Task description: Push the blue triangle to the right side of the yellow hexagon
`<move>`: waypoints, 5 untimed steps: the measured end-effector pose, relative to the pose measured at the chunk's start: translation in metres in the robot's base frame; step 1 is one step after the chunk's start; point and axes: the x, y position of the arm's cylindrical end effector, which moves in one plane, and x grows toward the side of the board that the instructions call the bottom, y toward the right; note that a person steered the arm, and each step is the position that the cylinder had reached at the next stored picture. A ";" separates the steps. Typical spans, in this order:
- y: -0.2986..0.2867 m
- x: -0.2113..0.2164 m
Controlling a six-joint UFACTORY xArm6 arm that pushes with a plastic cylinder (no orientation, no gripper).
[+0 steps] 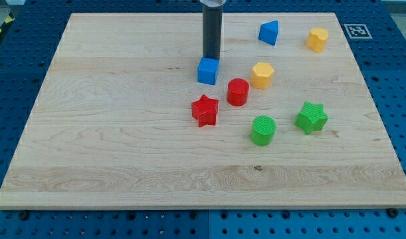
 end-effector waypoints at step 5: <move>0.028 -0.102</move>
